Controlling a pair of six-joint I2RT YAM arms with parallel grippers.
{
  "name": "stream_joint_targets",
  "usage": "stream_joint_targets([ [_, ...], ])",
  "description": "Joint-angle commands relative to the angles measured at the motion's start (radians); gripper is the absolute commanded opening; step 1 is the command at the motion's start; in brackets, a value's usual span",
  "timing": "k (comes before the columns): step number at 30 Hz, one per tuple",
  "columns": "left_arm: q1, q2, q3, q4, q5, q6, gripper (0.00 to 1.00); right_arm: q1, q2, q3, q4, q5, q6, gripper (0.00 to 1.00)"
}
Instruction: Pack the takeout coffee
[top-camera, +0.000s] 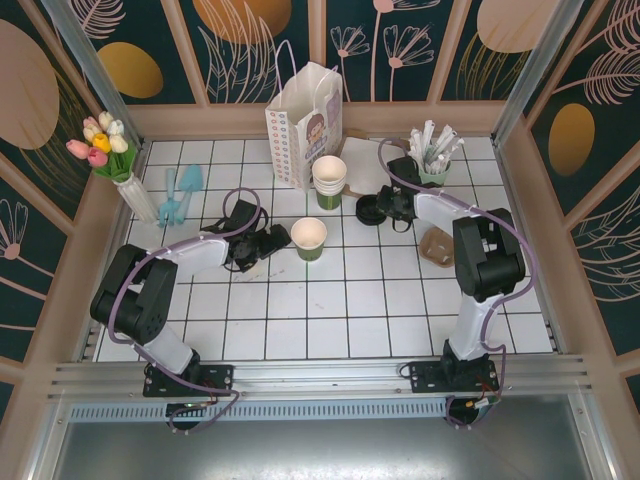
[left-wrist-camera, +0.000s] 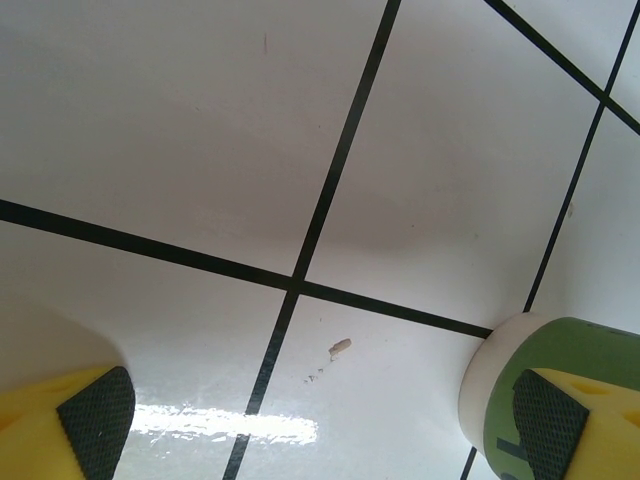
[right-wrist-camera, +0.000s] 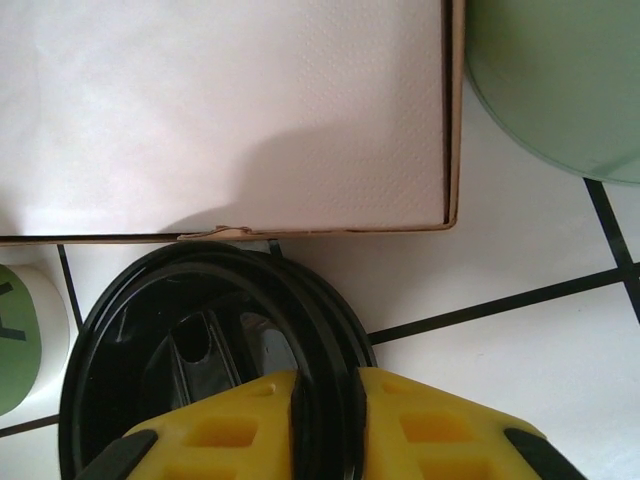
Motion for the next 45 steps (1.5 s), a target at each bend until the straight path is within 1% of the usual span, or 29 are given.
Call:
stream_joint_targets([
  [1, -0.02, 0.023, 0.015, 0.024, 0.103, -0.006, 0.99, 0.008, -0.012, 0.024, -0.027, 0.039, -0.034, 0.2],
  [3, -0.019, 0.014, 0.014, 0.028, 0.104, -0.009, 0.99, 0.008, -0.025, 0.016, -0.017, 0.04, -0.042, 0.17],
  [8, -0.019, 0.0, 0.015, 0.022, 0.087, -0.007, 0.99, 0.012, -0.058, 0.003, -0.008, 0.053, -0.058, 0.15],
  [12, -0.019, -0.016, 0.019, 0.012, 0.099, 0.013, 0.99, 0.026, -0.085, -0.016, 0.007, 0.084, -0.092, 0.13],
  [18, -0.02, -0.042, 0.039, -0.053, 0.035, 0.055, 0.99, 0.043, -0.135, -0.073, 0.076, 0.136, -0.13, 0.09],
  [24, -0.02, -0.071, 0.05, -0.076, 0.016, 0.085, 0.99, 0.08, -0.17, -0.089, 0.102, 0.198, -0.209, 0.08],
  [27, -0.02, -0.103, 0.063, -0.108, -0.065, 0.128, 0.99, 0.119, -0.213, -0.117, 0.144, 0.265, -0.279, 0.07],
  [31, -0.019, -0.186, 0.1, -0.186, -0.233, 0.253, 0.99, 0.177, -0.28, -0.128, 0.181, 0.343, -0.424, 0.07],
  [33, -0.02, -0.238, 0.116, -0.188, -0.27, 0.318, 0.99, 0.198, -0.309, -0.121, 0.186, 0.363, -0.491, 0.07],
  [34, -0.02, -0.268, 0.123, -0.175, -0.262, 0.354, 0.99, 0.208, -0.325, -0.115, 0.188, 0.363, -0.52, 0.07],
  [36, -0.02, -0.321, 0.125, -0.12, -0.197, 0.411, 0.99, 0.226, -0.35, -0.105, 0.191, 0.34, -0.564, 0.08],
  [37, -0.02, -0.347, 0.125, -0.079, -0.137, 0.433, 0.99, 0.234, -0.362, -0.102, 0.195, 0.32, -0.588, 0.08],
  [38, -0.02, -0.363, 0.125, -0.038, -0.047, 0.465, 0.99, 0.235, -0.373, -0.097, 0.196, 0.298, -0.612, 0.08],
  [40, -0.019, -0.374, 0.158, 0.0, 0.124, 0.521, 0.99, 0.275, -0.381, -0.087, 0.197, 0.277, -0.663, 0.08],
  [41, -0.02, -0.38, 0.165, 0.011, 0.177, 0.538, 0.98, 0.289, -0.382, -0.08, 0.198, 0.274, -0.685, 0.08],
  [43, -0.02, -0.393, 0.179, 0.017, 0.226, 0.581, 0.99, 0.306, -0.382, -0.068, 0.203, 0.261, -0.71, 0.08],
  [45, -0.02, -0.402, 0.201, 0.011, 0.243, 0.62, 0.98, 0.318, -0.383, -0.057, 0.214, 0.241, -0.726, 0.08],
])
